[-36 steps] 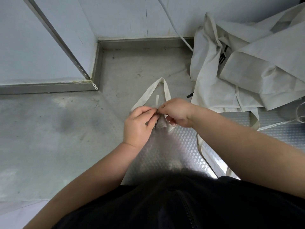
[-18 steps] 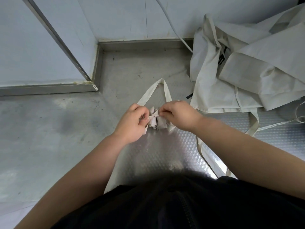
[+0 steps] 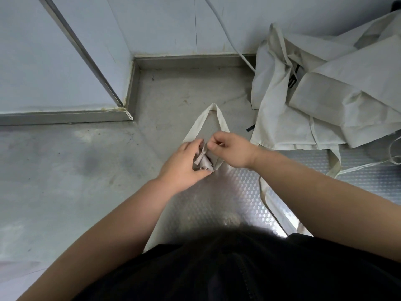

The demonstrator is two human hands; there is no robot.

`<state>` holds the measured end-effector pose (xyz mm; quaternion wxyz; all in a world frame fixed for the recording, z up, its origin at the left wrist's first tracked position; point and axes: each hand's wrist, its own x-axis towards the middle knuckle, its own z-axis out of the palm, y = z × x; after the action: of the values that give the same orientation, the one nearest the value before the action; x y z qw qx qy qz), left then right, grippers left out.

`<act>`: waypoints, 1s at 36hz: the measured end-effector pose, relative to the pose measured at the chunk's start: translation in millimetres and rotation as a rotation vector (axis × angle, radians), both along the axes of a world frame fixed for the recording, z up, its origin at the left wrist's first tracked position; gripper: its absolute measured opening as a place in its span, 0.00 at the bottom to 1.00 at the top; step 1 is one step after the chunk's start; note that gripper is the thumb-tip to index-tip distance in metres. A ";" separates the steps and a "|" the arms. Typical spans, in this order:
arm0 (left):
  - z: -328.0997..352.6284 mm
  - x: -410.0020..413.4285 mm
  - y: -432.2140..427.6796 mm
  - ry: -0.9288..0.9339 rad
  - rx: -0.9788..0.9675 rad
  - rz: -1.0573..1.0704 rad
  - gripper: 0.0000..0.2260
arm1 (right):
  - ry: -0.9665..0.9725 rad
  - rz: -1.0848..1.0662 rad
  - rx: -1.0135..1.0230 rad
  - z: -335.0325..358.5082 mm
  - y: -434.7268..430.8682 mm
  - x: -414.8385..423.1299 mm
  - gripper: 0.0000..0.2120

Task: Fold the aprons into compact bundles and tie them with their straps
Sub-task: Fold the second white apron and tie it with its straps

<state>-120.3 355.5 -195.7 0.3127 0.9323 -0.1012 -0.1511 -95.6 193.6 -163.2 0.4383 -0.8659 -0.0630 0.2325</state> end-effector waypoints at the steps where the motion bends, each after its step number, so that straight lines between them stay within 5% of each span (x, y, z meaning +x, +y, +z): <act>1: -1.8 0.1 -0.6 -0.016 -0.021 0.029 0.35 | 0.020 -0.030 0.046 0.5 0.8 -1.1 0.08; 3: 1.1 0.4 -0.9 -0.001 -0.183 0.170 0.24 | 0.080 -0.078 0.127 3.0 -1.0 -3.0 0.09; 5: 7.4 0.9 -1.5 0.033 -0.371 0.328 0.18 | 0.137 -0.105 0.171 7.3 -6.2 -3.0 0.27; 7: 13.0 4.4 0.2 0.041 -0.488 0.440 0.20 | 0.170 -0.115 0.175 13.0 -9.6 -1.4 0.43; 9: 18.2 8.6 4.1 0.072 -0.583 0.547 0.20 | 0.171 -0.060 0.083 20.5 -12.6 3.8 0.46; 11: 22.4 12.8 9.2 0.107 -0.748 0.690 0.20 | 0.142 0.027 -0.075 25.3 -14.4 9.6 0.39; 16: 36.8 28.1 26.0 0.122 -1.156 1.079 0.15 | -0.066 0.054 -0.441 25.9 -18.7 20.1 0.05; 18: 37.4 31.9 37.8 0.125 -1.253 1.209 0.14 | -0.087 -0.065 -0.433 26.1 -24.1 22.9 0.08; 21: 30.8 30.8 50.5 0.126 -1.143 1.314 0.16 | -0.051 -0.274 -0.233 27.3 -26.8 25.6 0.14; 25: 8.0 16.3 55.1 0.360 -0.627 1.157 0.30 | 0.100 -0.525 0.229 38.0 -18.7 27.8 0.12; 27: 6.8 10.1 49.7 0.307 -0.336 1.063 0.39 | 0.062 -0.489 0.231 46.3 -13.5 29.4 0.10; 29: 22.5 4.7 37.0 0.130 -0.125 0.950 0.33 | 0.059 -0.437 0.274 54.5 -8.7 29.3 0.09; 36: 52.1 20.7 12.4 -0.058 0.178 0.331 0.46 | 0.138 -0.260 0.537 84.3 2.7 23.8 0.08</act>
<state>-99.6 367.9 -143.6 0.2463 0.9642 0.0584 -0.0790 -71.8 196.3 -79.0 0.6810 -0.7020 0.0189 0.2077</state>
